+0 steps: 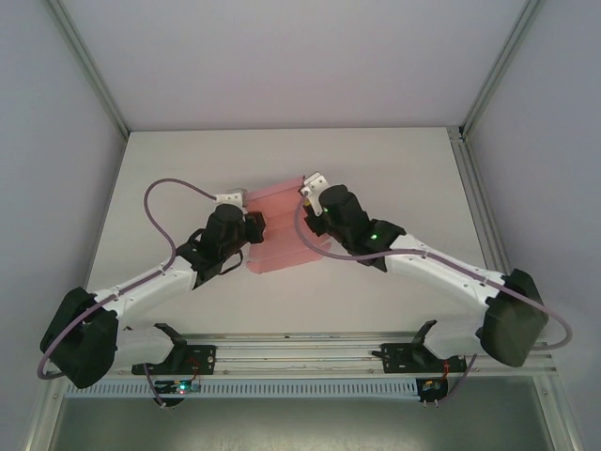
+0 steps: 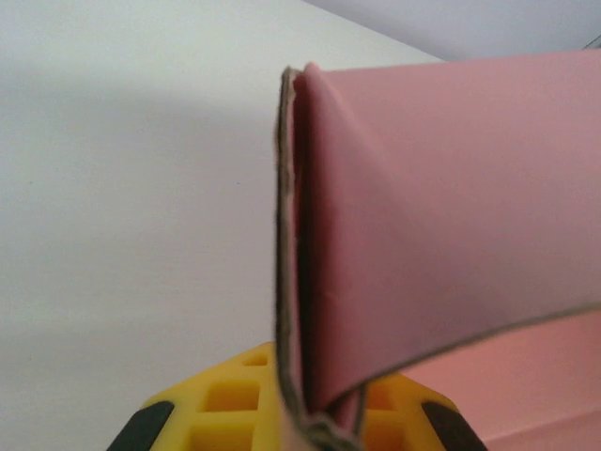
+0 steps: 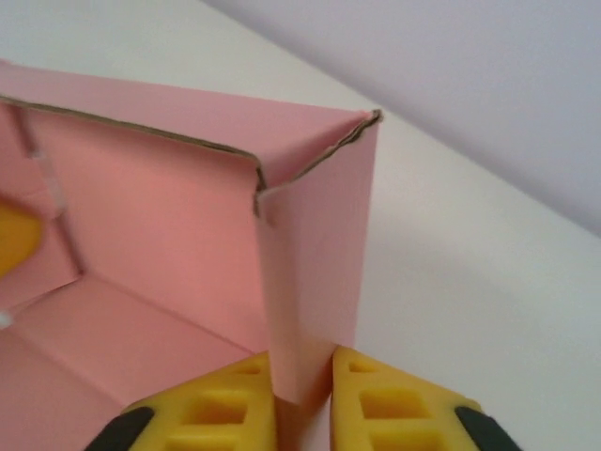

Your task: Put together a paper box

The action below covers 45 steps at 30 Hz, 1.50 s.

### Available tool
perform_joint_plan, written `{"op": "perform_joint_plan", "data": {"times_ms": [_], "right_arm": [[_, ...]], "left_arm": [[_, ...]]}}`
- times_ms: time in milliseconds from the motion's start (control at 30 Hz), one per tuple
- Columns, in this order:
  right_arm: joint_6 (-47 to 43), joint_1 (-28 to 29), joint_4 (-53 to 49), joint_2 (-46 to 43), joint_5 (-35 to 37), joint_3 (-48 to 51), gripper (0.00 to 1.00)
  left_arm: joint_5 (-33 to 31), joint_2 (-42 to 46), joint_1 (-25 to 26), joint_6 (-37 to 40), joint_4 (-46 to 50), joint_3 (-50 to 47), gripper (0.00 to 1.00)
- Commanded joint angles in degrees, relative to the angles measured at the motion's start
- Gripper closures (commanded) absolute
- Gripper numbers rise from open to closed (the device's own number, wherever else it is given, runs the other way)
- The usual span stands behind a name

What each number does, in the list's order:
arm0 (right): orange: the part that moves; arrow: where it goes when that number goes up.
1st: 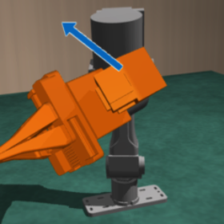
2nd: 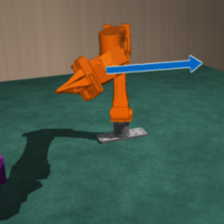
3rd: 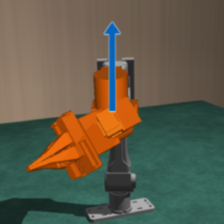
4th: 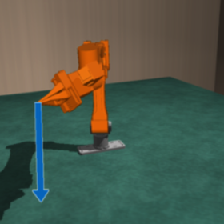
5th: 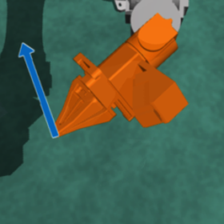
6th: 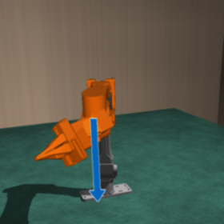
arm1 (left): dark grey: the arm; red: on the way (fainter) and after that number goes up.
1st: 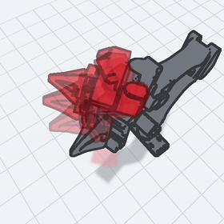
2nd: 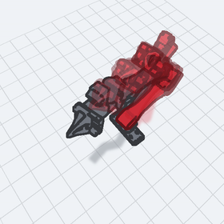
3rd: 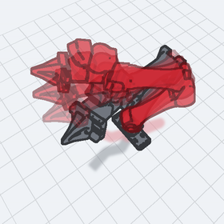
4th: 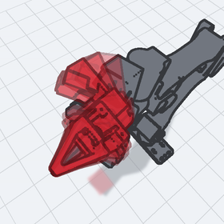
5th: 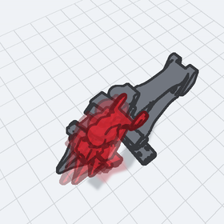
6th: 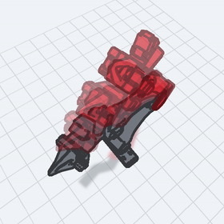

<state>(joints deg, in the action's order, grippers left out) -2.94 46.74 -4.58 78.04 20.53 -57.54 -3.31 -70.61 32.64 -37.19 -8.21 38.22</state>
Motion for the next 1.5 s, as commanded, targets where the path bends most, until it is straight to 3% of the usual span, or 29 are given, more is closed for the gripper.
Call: {"op": "perform_joint_plan", "data": {"times_ms": [0, 333, 633, 833, 933, 1000, 1100, 1233, 1300, 1400, 1467], "right_arm": [[1.3, 0.4, 3.4, 3.2, 13.7, -2.4, 0.89], [-2.8, 1.1, 7.5, 14.3, 41.4, -8.5, 1.0], [-15.4, 0.8, 17.3, 19.2, 51.4, -8.3, 1.0], [-11.6, 0.8, 14.9, 16.2, 45.0, -6.8, 0.99], [-11.4, 1.1, 14.8, 11.4, 30.0, -3.7, 0.93], [-8.2, 1.0, 13.8, 6.0, 14.7, -0.8, 0.81], [-2.8, -1.2, 14.6, -1.9, -5.5, 3.6, 0.5], [3.4, -5.5, 17.2, -10.8, -26.1, 8.8, 0.16], [5.9, -7.5, 19.8, -15.3, -32.1, 11.7, 0.02], [8.0, -9.6, 20.5, -22.0, -32.3, 14.7, 0.02], [8.9, -10.6, 19.1, -25.9, -27.9, 16.1, 0.02]], "left_arm": [[-1.3, -0.3, 2.1, -3.8, 2.2, 5.1, 1.0], [-11.9, -5.5, 7.7, -18.0, 15.1, 13.7, 1.0], [-15.7, -5.3, 9.0, -20.7, 16.8, 13.6, 1.0], [-17.1, -4.5, 9.0, -20.9, 17.8, 12.8, 1.0], [-18.6, -4.0, 9.0, -18.4, 17.4, 12.2, 1.0], [-21.3, -3.7, 9.0, -16.8, 18.3, 11.7, 1.0], [-22.9, -2.6, 9.0, -13.3, 18.3, 11.4, 1.0], [-22.9, -0.6, 8.9, -6.1, 16.7, 11.1, 1.0], [-23.1, 0.4, 8.7, -2.4, 15.7, 10.8, 1.0], [-23.7, 1.8, 8.5, 3.9, 13.6, 10.3, 1.0], [-25.7, 2.7, 8.3, 8.7, 12.3, 10.5, 1.0]]}}
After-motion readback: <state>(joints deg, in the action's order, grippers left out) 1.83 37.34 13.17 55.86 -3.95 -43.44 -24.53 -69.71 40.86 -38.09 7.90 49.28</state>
